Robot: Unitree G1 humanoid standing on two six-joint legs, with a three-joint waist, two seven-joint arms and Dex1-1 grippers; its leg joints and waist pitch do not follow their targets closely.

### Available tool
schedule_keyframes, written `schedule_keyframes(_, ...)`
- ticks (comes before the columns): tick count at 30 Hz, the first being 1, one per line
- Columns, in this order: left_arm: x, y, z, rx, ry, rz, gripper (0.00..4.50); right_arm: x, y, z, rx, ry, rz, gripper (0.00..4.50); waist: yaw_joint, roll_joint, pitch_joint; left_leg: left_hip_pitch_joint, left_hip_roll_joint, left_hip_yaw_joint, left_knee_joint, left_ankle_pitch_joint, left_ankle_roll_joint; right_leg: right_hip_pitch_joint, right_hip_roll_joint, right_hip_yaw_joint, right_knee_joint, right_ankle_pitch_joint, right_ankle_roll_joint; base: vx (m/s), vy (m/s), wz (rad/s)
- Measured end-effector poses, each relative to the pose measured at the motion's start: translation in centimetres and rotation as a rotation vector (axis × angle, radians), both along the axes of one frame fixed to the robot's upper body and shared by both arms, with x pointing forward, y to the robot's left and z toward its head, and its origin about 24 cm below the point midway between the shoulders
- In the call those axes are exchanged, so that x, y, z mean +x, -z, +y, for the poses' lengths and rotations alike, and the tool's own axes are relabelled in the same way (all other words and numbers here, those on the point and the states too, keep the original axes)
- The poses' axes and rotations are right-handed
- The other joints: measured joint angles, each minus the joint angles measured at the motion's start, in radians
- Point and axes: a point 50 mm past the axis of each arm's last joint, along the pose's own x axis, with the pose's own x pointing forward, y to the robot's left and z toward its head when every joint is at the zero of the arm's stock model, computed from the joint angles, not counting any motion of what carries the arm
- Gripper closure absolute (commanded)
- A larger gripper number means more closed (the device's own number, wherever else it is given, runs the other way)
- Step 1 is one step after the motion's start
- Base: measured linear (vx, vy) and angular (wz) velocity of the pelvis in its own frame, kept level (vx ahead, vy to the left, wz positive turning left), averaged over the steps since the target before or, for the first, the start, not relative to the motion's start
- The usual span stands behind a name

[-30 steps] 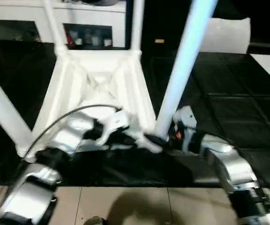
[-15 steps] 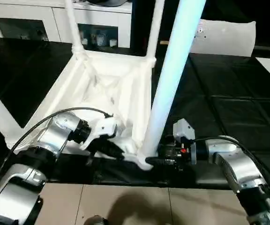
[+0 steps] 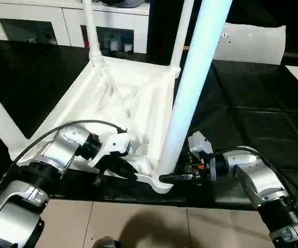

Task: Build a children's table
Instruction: Rotate leg to tighten

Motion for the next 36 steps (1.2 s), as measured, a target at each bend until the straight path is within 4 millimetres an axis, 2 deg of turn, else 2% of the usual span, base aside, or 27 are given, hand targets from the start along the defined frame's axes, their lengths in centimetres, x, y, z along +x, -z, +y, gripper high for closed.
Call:
schedule_keyframes(4,0.1,0.1,-0.3,-0.016,-0.030,0.014,4.50,-0.4,0.1,0.2,0.015,0.047,0.025,2.49,0.003,0.000,0.000,0.000,0.000,0.000,0.001,0.000,0.000,0.000,0.000,0.000,0.001,0.000,0.000,0.000,0.000,0.00)
schedule_keyframes(6,0.5,0.3,-0.6,-0.025,-0.101,-0.004,4.50,-0.2,0.5,0.1,0.030,0.152,0.039,2.49,0.001,-0.001,0.000,0.003,0.000,0.000,0.002,0.001,-0.001,0.001,0.000,0.001,0.003,0.000,0.000,0.000,0.000,0.00)
schedule_keyframes(9,1.5,0.8,-1.5,-0.052,-0.277,-0.039,4.50,0.7,1.0,0.1,0.039,0.406,0.034,2.49,-0.016,-0.001,0.000,0.011,0.000,0.000,0.002,0.002,-0.003,0.005,0.000,0.003,0.005,0.000,0.001,0.000,0.000,0.00)
schedule_keyframes(10,1.9,1.0,-2.2,-0.068,-0.346,-0.042,4.50,1.2,1.1,0.1,0.039,0.516,0.030,2.49,-0.032,-0.001,0.000,0.012,-0.001,0.000,0.002,0.002,-0.003,0.005,0.000,0.004,0.004,-0.004,0.007,0.000,0.000,0.00)
schedule_keyframes(12,2.3,1.3,-3.6,-0.096,-0.428,-0.042,4.50,1.9,1.3,-0.1,0.036,0.667,0.026,2.49,-0.053,-0.002,0.001,0.011,-0.001,0.000,0.002,0.002,-0.004,0.003,-0.001,0.003,0.002,-0.005,0.008,0.000,0.000,0.00)
schedule_keyframes(14,2.8,1.5,-5.2,-0.106,-0.515,-0.042,4.50,2.6,1.3,0.0,0.019,0.804,0.009,2.50,-0.068,0.000,-0.001,0.013,-0.001,0.000,0.002,0.002,-0.004,0.003,-0.001,0.003,-0.001,-0.004,0.008,0.000,0.000,0.00)
schedule_keyframes(16,3.5,1.5,-6.0,-0.110,-0.605,-0.057,4.50,3.6,1.1,0.9,0.007,0.942,0.007,2.51,-0.081,0.001,0.000,0.012,-0.002,0.000,0.001,0.002,-0.004,0.001,-0.001,0.004,0.000,-0.004,0.007,0.000,0.000,0.00)
schedule_keyframes(20,3.8,1.4,-7.0,-0.115,-0.676,-0.089,4.50,4.5,0.8,1.8,-0.018,1.077,-0.015,2.52,-0.086,0.002,-0.001,0.012,-0.002,-0.001,-0.002,0.002,-0.003,0.000,-0.001,0.004,-0.001,0.004,0.002,0.000,0.000,0.00)
schedule_keyframes(24,3.9,1.3,-7.2,-0.121,-0.690,-0.094,4.50,4.7,0.6,2.1,-0.018,1.103,-0.036,2.52,-0.081,0.005,-0.003,0.012,-0.002,-0.001,-0.010,0.002,-0.003,0.001,0.000,0.002,-0.007,0.008,0.001,0.000,0.000,0.00)
schedule_keyframes(25,3.9,1.2,-7.2,-0.121,-0.689,-0.095,4.50,4.7,0.6,2.1,-0.017,1.103,-0.037,1.97,-0.080,0.005,-0.003,0.012,-0.002,-0.001,-0.011,0.002,-0.003,0.001,0.000,0.002,-0.008,0.008,0.001,0.000,0.000,0.00)
schedule_keyframes(26,3.9,1.2,-7.2,-0.122,-0.685,-0.096,4.50,4.6,0.6,2.0,-0.013,1.104,-0.042,1.84,-0.079,0.005,-0.003,0.012,-0.002,-0.001,-0.012,0.002,-0.003,0.000,0.000,0.001,-0.009,0.008,0.001,0.000,0.000,0.00)
schedule_keyframes(28,3.9,1.1,-7.1,-0.121,-0.675,-0.094,4.50,4.4,0.7,2.0,-0.004,1.090,-0.049,1.84,-0.077,0.005,-0.002,0.011,-0.002,-0.001,-0.013,0.002,-0.003,0.000,0.000,0.001,-0.010,0.008,0.001,0.000,0.000,0.00)
schedule_keyframes(30,3.7,1.1,-6.8,-0.120,-0.649,-0.097,4.50,4.1,0.7,1.7,-0.004,1.046,-0.068,1.47,-0.077,0.005,-0.002,0.011,-0.002,-0.001,-0.014,0.002,-0.003,0.000,0.000,0.001,-0.011,0.008,0.001,0.000,0.000,0.00)
schedule_keyframes(35,3.3,1.0,-5.3,-0.114,-0.559,-0.111,4.50,3.3,0.7,1.0,0.005,0.875,-0.076,1.15,-0.078,0.006,-0.002,0.010,-0.002,-0.001,-0.014,0.002,-0.003,-0.001,0.001,0.001,-0.010,0.008,0.001,0.000,0.000,0.00)
schedule_keyframes(36,3.1,0.9,-4.8,-0.114,-0.525,-0.119,4.50,3.1,0.6,0.7,-0.005,0.824,-0.087,0.93,-0.080,0.006,-0.001,0.010,-0.002,-0.001,-0.014,0.002,-0.003,-0.001,0.001,0.001,-0.010,0.008,0.001,0.000,0.000,0.00)
